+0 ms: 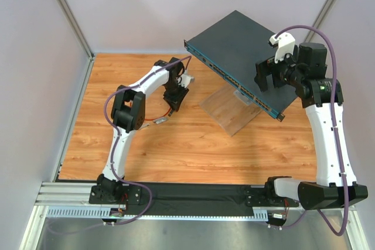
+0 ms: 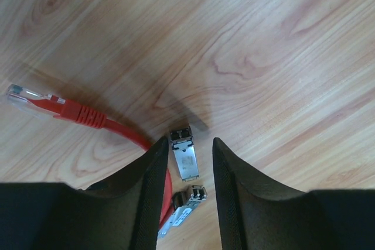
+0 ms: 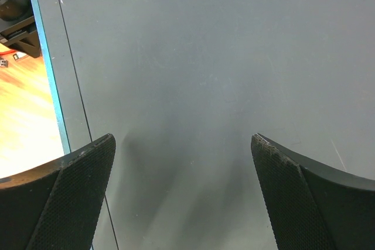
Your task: Insert the plug into the switch port
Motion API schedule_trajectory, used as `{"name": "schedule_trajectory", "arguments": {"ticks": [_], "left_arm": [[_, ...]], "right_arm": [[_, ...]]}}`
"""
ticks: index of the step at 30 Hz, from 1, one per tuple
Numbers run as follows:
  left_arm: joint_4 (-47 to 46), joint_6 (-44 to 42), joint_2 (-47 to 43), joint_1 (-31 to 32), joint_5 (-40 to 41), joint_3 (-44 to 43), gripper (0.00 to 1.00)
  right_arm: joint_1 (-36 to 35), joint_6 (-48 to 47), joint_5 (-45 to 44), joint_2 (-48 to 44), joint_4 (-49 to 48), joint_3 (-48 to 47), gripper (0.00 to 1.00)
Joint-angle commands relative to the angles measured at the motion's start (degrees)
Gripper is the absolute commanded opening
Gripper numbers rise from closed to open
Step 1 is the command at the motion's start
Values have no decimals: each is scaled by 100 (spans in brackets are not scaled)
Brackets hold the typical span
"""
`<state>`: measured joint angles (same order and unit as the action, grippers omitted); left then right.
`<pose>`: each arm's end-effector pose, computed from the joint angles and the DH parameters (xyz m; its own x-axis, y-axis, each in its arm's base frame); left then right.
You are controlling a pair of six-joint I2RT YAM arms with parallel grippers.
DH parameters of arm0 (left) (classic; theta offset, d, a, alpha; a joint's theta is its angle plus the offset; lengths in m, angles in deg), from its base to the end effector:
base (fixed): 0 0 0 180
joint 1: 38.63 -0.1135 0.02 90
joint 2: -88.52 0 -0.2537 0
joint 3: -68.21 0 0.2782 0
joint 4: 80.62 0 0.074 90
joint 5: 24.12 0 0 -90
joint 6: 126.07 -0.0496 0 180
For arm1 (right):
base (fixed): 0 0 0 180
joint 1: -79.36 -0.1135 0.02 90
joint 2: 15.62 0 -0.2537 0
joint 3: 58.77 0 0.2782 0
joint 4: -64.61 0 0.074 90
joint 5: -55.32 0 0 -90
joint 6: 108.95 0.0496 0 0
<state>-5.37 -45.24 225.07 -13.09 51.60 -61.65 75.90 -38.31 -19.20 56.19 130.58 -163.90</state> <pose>0.4437 -0.2256 0.1347 -0.8104 0.5584 -0.1773 0.5857 0.7805 -0.2188 0.2745 0.0299 0.4416 -0.4144 -0.3451 -0.8421 -0.4450 0.8840 -0.1433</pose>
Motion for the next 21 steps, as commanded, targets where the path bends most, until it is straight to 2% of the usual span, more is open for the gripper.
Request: {"name": "schedule_trajectory", "arguments": {"ticks": [1, 3, 5, 6, 9, 12, 15, 18, 21], "left_arm": [[100, 47, 29, 56, 215, -37, 44], [109, 47, 38, 65, 294, -11, 42], [162, 108, 3, 74, 409, 7, 35], [179, 134, -23, 74, 461, 16, 26], [293, 318, -242, 74, 593, 16, 10], [452, 451, -699, 74, 515, 51, 0], [286, 600, -1559, 48, 112, 454, 0], [-66, 828, -2857, 39, -485, 946, 0], [-312, 1188, -3458, 21, -733, 1106, 0]], "right_arm": [[-5, -51, -37, -115, -34, -215, 100], [-14, -51, -37, -123, -34, -206, 100], [-14, -51, -28, -150, -61, -189, 100], [-5, -51, -11, -167, -95, -180, 100], [-14, 45, 51, -264, -315, -110, 100], [-14, 186, 182, -220, -447, -249, 100], [-14, 300, 410, -115, -439, -539, 100], [-23, 450, 761, -62, -473, -680, 100], [-31, 678, 1139, -62, -684, -707, 100]]}}
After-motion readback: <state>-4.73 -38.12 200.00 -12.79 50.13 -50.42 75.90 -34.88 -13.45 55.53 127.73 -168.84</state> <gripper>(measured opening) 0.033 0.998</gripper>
